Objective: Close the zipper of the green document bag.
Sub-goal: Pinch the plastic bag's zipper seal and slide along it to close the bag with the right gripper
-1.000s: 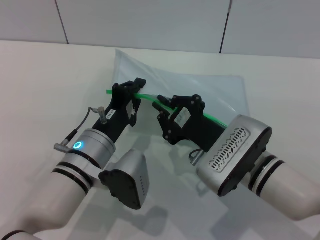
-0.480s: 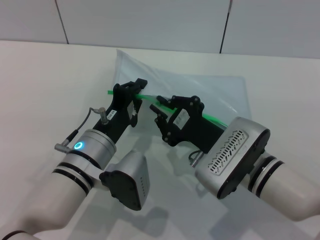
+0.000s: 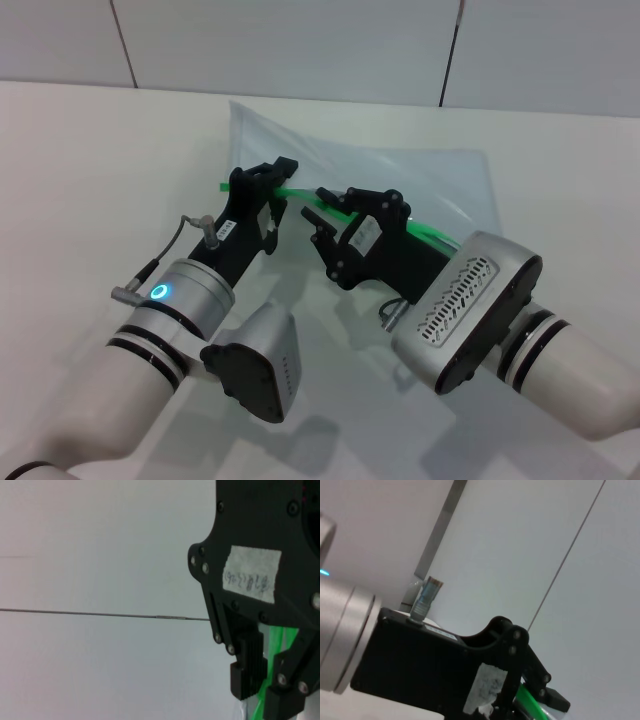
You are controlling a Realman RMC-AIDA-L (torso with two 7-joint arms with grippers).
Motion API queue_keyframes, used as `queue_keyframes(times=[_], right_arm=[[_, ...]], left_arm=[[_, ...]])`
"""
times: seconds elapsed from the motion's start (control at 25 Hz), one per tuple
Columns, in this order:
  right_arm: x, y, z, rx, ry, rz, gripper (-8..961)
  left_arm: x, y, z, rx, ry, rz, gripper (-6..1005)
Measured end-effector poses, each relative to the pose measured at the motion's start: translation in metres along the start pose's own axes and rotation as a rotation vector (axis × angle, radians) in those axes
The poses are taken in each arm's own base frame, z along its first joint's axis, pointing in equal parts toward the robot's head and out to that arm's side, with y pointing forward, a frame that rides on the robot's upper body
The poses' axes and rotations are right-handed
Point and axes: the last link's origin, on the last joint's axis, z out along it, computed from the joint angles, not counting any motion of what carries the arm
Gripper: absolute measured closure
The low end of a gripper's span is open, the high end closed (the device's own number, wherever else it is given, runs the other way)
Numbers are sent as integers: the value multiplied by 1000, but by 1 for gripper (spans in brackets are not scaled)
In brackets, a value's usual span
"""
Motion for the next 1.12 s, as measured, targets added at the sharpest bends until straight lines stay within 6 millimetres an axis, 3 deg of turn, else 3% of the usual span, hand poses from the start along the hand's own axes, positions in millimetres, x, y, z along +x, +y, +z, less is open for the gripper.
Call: queue_keyframes(times=[0.84,0.96,1.12], right_arm=[[2,-1,-1,9,6,-12,759],[2,0,-1,10,7,-33,875],[2,1,-1,11,7,-41,875]], left_arm=[[1,0,-1,0,7,0,945],[2,0,-1,0,8,1,945],[2,0,-1,1,12,1,945]])
